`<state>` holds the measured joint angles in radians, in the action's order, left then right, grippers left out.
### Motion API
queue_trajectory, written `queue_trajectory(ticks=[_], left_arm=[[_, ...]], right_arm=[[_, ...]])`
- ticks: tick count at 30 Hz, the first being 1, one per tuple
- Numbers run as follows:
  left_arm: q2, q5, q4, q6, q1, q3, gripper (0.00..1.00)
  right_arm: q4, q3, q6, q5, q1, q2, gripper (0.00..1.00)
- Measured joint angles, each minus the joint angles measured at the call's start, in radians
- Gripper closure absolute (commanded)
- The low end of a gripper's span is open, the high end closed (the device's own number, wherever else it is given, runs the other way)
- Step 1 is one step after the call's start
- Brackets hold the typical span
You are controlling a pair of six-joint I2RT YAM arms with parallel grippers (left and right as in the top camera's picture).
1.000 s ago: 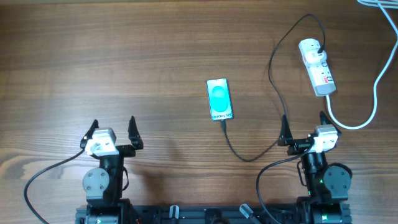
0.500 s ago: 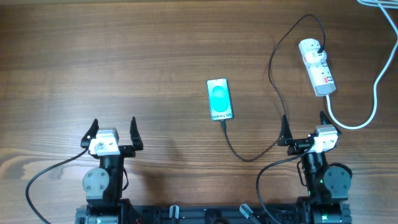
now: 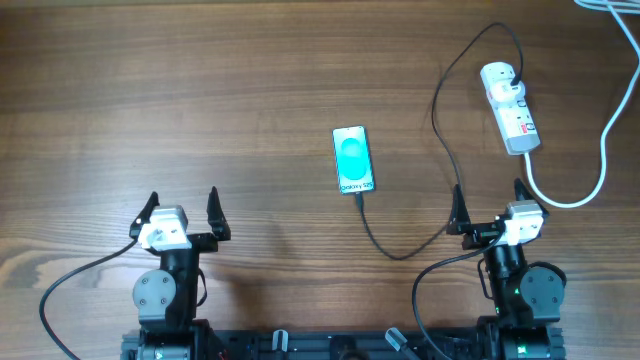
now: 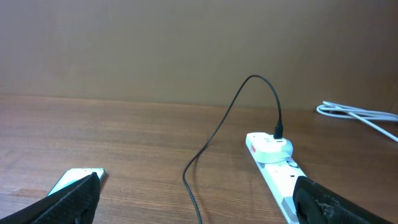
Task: Plug charger to phone and switch on socket
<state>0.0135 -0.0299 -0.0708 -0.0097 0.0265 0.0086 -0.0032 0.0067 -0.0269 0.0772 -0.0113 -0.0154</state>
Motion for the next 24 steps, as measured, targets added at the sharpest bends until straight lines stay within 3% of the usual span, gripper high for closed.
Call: queue_trajectory(ticks=[24], left_arm=[[0.0, -0.003, 0.0, 0.06, 0.0, 0.0, 0.0]], right_arm=[[0.0, 0.0, 0.0, 0.0, 0.0, 0.0, 0.0]])
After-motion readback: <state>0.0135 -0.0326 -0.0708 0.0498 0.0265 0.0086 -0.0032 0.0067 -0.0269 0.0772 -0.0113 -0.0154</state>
